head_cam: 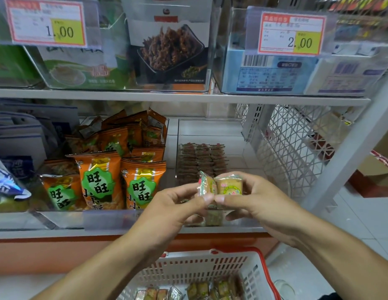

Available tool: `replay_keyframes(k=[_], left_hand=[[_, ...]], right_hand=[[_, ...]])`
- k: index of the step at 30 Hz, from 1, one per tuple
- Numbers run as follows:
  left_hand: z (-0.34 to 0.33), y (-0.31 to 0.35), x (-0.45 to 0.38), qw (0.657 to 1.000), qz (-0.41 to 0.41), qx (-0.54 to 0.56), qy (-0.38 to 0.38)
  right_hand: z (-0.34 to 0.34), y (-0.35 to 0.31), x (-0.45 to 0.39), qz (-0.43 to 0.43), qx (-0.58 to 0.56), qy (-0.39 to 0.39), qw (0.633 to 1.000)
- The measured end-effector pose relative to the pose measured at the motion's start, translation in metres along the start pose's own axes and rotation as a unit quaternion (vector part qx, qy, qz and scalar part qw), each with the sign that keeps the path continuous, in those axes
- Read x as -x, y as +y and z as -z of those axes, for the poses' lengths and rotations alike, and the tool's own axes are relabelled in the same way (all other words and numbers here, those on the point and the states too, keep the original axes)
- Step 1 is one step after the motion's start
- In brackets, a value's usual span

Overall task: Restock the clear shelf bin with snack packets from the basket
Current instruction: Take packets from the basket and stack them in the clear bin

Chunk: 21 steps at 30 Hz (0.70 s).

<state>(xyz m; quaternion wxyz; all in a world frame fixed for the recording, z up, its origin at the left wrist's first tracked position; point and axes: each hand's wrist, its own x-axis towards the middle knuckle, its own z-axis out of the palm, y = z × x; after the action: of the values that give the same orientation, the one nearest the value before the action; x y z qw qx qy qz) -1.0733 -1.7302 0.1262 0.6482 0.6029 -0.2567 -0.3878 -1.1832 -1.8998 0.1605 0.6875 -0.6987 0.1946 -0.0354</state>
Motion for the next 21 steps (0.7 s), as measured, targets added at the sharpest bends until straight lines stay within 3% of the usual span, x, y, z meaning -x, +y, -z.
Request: replay_keyframes(k=[10, 12, 15, 16, 18, 21], left_hand=[[-0.001, -0.006, -0.002, 0.993, -0.027, -0.109, 0.037], [-0.005, -0.004, 0.000, 0.993, -0.030, -0.108, 0.042], [-0.008, -0.006, 0.002, 0.986, -0.054, -0.133, 0.086], [-0.007, -0.008, 0.003, 0.973, -0.078, -0.192, 0.100], [-0.006, -0.014, 0.007, 0.913, -0.144, -0.368, 0.099], [-0.010, -0.024, 0.007, 0.815, -0.190, -0.547, 0.022]], right_hand=[[0.006, 0.005, -0.001, -0.013, 0.052, -0.119, 0.991], [0.005, 0.006, -0.003, -0.002, 0.096, -0.100, 0.990], [0.016, 0.001, -0.013, 0.021, 0.145, -0.002, 0.989], [0.023, 0.000, -0.018, 0.031, 0.180, 0.045, 0.982], [0.037, -0.001, -0.032, 0.048, 0.281, 0.144, 0.948], [0.052, 0.005, -0.051, -0.006, 0.415, 0.154, 0.896]])
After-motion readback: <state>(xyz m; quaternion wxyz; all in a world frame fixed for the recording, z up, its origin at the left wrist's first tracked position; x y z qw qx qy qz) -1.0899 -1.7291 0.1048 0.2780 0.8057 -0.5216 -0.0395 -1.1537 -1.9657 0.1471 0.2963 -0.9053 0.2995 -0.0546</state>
